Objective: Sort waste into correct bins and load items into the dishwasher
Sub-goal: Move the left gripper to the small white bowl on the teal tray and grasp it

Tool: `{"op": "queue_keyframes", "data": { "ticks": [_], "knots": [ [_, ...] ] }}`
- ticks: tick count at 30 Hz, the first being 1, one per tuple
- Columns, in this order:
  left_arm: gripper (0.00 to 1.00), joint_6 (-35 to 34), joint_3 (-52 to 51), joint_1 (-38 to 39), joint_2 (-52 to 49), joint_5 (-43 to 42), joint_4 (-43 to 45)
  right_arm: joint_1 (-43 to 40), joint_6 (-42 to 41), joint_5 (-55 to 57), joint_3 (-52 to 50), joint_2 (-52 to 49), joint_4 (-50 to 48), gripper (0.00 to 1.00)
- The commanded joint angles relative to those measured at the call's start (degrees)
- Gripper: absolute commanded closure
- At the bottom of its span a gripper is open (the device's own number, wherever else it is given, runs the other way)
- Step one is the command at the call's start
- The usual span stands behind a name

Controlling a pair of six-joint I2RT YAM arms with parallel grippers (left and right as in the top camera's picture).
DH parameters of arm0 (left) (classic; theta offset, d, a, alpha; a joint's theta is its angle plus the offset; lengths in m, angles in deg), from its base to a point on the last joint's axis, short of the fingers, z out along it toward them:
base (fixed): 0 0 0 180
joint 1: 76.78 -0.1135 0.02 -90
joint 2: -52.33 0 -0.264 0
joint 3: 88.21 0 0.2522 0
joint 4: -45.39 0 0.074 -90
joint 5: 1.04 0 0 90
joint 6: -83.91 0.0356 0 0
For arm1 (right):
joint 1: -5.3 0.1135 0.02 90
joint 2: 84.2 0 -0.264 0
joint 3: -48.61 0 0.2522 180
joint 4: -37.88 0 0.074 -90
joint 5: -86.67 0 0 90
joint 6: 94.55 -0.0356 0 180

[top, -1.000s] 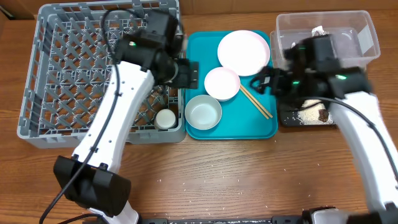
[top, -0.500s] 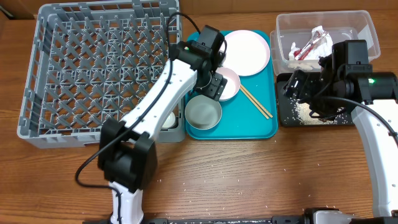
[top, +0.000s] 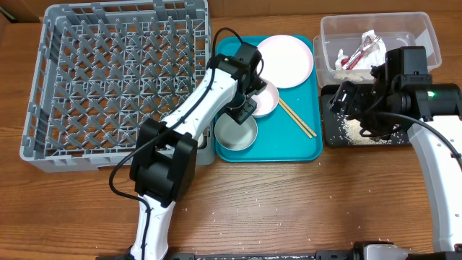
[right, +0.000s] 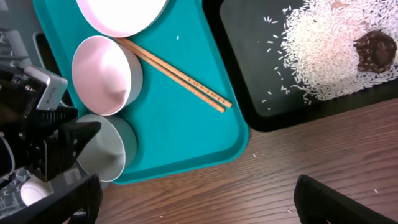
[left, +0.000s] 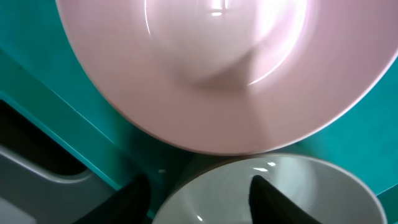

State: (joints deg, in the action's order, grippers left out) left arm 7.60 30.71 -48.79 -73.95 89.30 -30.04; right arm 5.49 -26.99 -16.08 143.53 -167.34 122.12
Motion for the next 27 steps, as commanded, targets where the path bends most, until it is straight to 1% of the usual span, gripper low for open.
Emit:
{"op": "queue_keyframes", "data": {
  "ticks": [1, 2, 3, 5, 8, 11, 14, 15, 16, 18, 25, 27],
  "knots": [
    [0.57, 1.55, 0.68, -0.63, -0.39, 0.52, -1.01, 0.17, 0.22, 1.25, -0.22, 0.07, -0.33, 0.0],
    [0.61, 1.51, 0.68, -0.61, -0.42, 0.46, -1.55, 0.17, 0.22, 1.25, -0.22, 0.07, -0.33, 0.0],
    [0.62, 1.49, 0.68, -0.59, -0.42, 0.22, -2.08, 0.17, 0.22, 1.25, -0.22, 0.07, -0.33, 0.0],
    [0.62, 1.05, 0.52, -0.59, -0.46, 0.09, -2.91, 0.17, 0.22, 1.31, -0.22, 0.07, -0.44, 0.0],
    [0.65, 0.39, -0.57, -0.59, -0.48, 0.07, -2.73, 0.17, 0.22, 1.38, -0.22, 0.07, -0.68, 0.0],
    [0.67, -1.68, -1.79, -0.59, -0.48, 0.07, -2.54, 0.17, 0.22, 1.4, -0.22, 0.07, -0.74, 0.0],
    [0.73, -3.19, -1.9, -0.57, -0.48, 0.04, -2.78, 0.17, 0.22, 1.66, -0.22, 0.07, -0.92, 0.0],
    [0.77, -4.17, -1.9, -0.59, -0.48, 0.04, -2.71, 0.17, 0.22, 1.79, -0.22, 0.07, -0.92, 0.0],
    [0.79, -4.94, -1.9, -0.57, -0.48, 0.04, -2.64, 0.17, 0.22, 1.81, -0.22, 0.07, -0.9, 0.0],
    [0.8, -5.64, -1.9, -0.52, -0.61, -0.59, -2.62, 0.17, 0.22, 1.81, -0.22, 0.07, -0.9, 0.0],
    [0.74, -5.64, -1.95, -0.09, -1.55, -4.48, -3.02, 0.17, 0.22, 1.84, -0.22, 0.07, -0.87, 0.0],
    [0.75, -5.7, -1.95, -0.04, -1.99, -4.9, -3.28, 0.17, 0.22, 1.84, -0.22, 0.07, -0.9, 0.0]
  ]
}}
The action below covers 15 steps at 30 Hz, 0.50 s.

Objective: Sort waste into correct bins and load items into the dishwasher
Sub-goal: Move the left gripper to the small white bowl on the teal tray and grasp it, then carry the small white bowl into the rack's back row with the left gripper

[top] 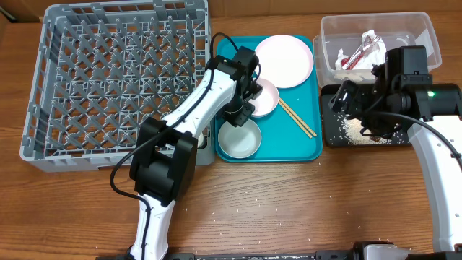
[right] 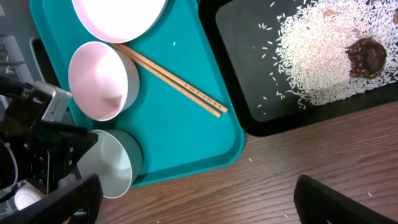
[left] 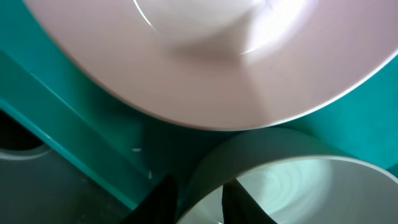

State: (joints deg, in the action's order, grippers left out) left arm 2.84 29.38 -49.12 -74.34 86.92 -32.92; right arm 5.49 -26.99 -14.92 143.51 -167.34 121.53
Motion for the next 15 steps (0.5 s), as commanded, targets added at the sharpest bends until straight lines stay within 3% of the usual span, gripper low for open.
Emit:
{"op": "queue_keyframes", "data": {
  "ticks": [1, 8, 15],
  "knots": [
    [0.76, -1.51, -0.61, 0.35, -1.99, -2.47, -0.57, 0.17, 0.22, 0.83, -0.2, 0.07, -0.31, 0.0],
    [0.96, -2.34, -0.61, 0.5, -2.56, -2.45, -1.22, 0.17, 0.24, 2.19, -0.2, 0.07, 0.02, 0.0],
    [0.96, -3.19, 0.79, 0.5, -2.51, -2.47, -4.68, 0.17, 0.22, 2.19, -0.2, 0.07, 0.07, 0.0]
  ]
}}
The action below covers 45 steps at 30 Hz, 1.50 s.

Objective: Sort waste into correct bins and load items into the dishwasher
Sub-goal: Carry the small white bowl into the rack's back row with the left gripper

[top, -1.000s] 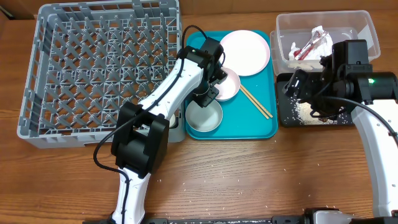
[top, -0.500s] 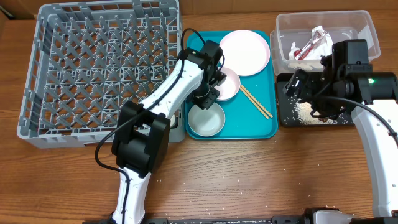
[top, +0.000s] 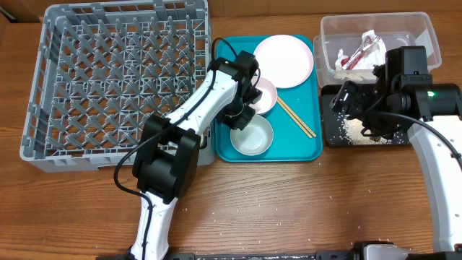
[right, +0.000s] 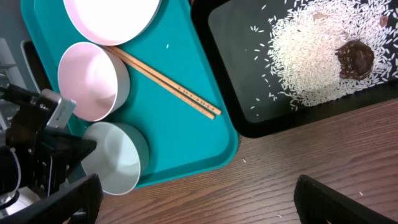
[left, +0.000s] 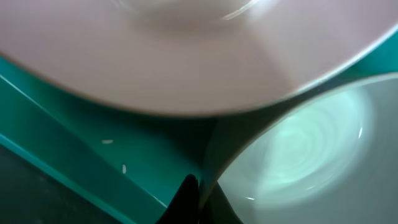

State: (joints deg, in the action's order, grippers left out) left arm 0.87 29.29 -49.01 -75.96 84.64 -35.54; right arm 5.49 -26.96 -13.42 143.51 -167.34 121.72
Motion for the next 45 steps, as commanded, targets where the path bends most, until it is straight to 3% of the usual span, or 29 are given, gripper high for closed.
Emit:
{"op": "queue_keyframes", "data": {
  "ticks": [1, 6, 13, 19, 24, 30, 41, 45],
  "knots": [
    [0.96, -1.22, 1.7, 0.39, -0.7, -0.22, -3.1, 0.17, 0.17, 0.66, -0.2, 0.07, -0.15, 0.0],
    [0.96, -1.25, 6.58, 0.44, 3.1, -0.26, -6.82, 0.17, 0.17, 0.66, -0.2, 0.07, -1.01, 0.0],
    [0.96, -4.81, 12.46, -0.63, 13.09, 2.32, -5.33, 0.17, 0.17, 0.66, -0.2, 0.07, -1.49, 0.0],
    [0.96, -12.9, 13.18, -3.8, 19.76, 22.27, 1.31, 0.17, 0.17, 0.66, -0.2, 0.07, -1.64, 0.0],
    [0.96, -18.14, 13.09, -5.16, 19.56, 44.85, 8.31, 0.17, 0.17, 0.66, -0.2, 0.07, -1.64, 0.0],
    [0.96, -21.9, 13.09, -5.38, 17.18, 62.31, 17.73, 0.17, 0.17, 0.66, -0.2, 0.07, -1.64, 0.0],
    [0.96, -1.53, 13.09, -6.88, 3.39, 76.7, 44.24, 0.17, 0.17, 0.66, -0.2, 0.07, -1.64, 0.0],
    [0.96, 4.42, 13.09, -7.19, -1.4, 78.27, 48.65, 0.17, 0.17, 0.66, -0.2, 0.07, -1.64, 0.0]
  ]
}}
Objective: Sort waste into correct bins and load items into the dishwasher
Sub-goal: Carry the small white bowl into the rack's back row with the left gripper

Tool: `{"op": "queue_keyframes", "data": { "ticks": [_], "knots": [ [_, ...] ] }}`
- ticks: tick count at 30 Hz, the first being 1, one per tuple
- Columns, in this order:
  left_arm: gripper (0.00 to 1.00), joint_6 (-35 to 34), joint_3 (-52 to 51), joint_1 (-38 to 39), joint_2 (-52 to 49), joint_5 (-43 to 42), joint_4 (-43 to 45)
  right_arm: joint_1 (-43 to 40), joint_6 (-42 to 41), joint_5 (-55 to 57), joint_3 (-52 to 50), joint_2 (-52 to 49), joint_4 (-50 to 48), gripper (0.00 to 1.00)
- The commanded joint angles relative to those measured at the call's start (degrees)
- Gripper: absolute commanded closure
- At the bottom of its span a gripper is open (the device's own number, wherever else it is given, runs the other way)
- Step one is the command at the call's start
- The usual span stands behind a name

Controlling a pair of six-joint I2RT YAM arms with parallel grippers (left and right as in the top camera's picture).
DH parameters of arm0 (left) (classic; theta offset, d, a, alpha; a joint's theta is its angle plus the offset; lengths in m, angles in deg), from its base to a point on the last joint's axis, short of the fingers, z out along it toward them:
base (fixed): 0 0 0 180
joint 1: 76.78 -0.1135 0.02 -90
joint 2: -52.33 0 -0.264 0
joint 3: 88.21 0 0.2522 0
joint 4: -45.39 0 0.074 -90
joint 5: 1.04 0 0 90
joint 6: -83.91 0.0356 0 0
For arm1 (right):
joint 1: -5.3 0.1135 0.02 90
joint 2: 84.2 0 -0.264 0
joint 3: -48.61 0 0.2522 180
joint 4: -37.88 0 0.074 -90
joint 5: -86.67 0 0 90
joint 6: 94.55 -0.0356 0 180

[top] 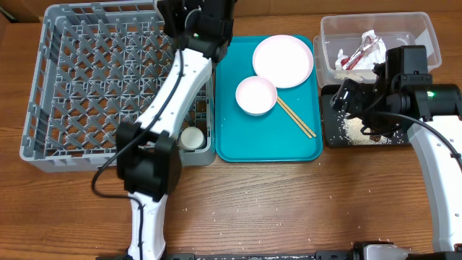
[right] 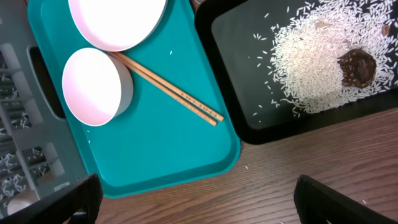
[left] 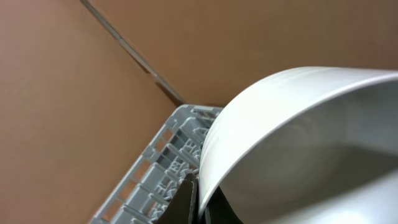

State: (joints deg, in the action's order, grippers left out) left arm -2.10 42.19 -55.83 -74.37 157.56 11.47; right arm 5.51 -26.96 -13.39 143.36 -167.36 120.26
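Observation:
A pale grey-green bowl (left: 298, 137) fills the left wrist view, tilted, with my left gripper (left: 198, 202) shut on its rim. Behind it show a corner of the grey dish rack (left: 158, 165) and brown cardboard. Overhead, the left arm (top: 206, 22) is raised over the rack's (top: 108, 87) far right corner and hides the bowl. A pink bowl (top: 256, 95), pink plate (top: 283, 61) and chopsticks (top: 297, 118) lie on the teal tray (top: 267, 148). My right gripper (right: 199, 205) hangs open over the wood beside the tray, holding nothing.
A black tray (right: 249, 74) holding scattered rice and a brown lump (right: 357, 65) sits right of the teal tray. A clear bin (top: 422, 32) with waste stands behind it. A small cup (top: 190, 137) stands in the rack's side compartment.
My left gripper, then shut on the grey-green bowl's rim down on the teal tray, now holds the bowl up over the rack's far right corner. The tray's front left is bare. The right arm barely moved.
At first my left gripper stood open astride the grey-green bowl's rim at the tray's front left. Its fingers were then closer together on the rim, then shut with the bowl shifted slightly right. Now the bowl is off the tray, above the rack.

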Motion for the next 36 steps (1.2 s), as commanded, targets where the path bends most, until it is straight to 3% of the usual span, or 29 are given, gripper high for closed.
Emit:
{"op": "queue_keyframes", "data": {
  "ticks": [1, 10, 17, 25, 36],
  "knots": [
    [0.96, 7.91, 0.2, -0.42, -3.96, 5.35, 1.88, 0.15, 0.17, 0.61, -0.04, 0.09, -0.17, 0.0],
    [0.96, 6.82, 0.2, -1.53, -8.22, 7.39, 3.26, 0.15, 0.17, 0.63, -0.04, 0.09, -0.17, 0.0],
    [0.96, 4.74, 0.2, -3.61, -9.75, 3.54, 4.13, 0.15, 0.17, 0.63, -0.04, 0.09, -0.17, 0.0],
    [0.96, 5.03, 0.2, -3.67, -13.33, 2.82, 11.19, 0.15, 0.17, 0.63, -0.04, 0.09, -0.17, 0.0],
    [0.96, 5.05, 0.2, -2.36, -13.55, -0.7, 11.87, 0.15, 0.17, 0.63, -0.04, 0.09, -0.17, 0.0]
  ]
}}
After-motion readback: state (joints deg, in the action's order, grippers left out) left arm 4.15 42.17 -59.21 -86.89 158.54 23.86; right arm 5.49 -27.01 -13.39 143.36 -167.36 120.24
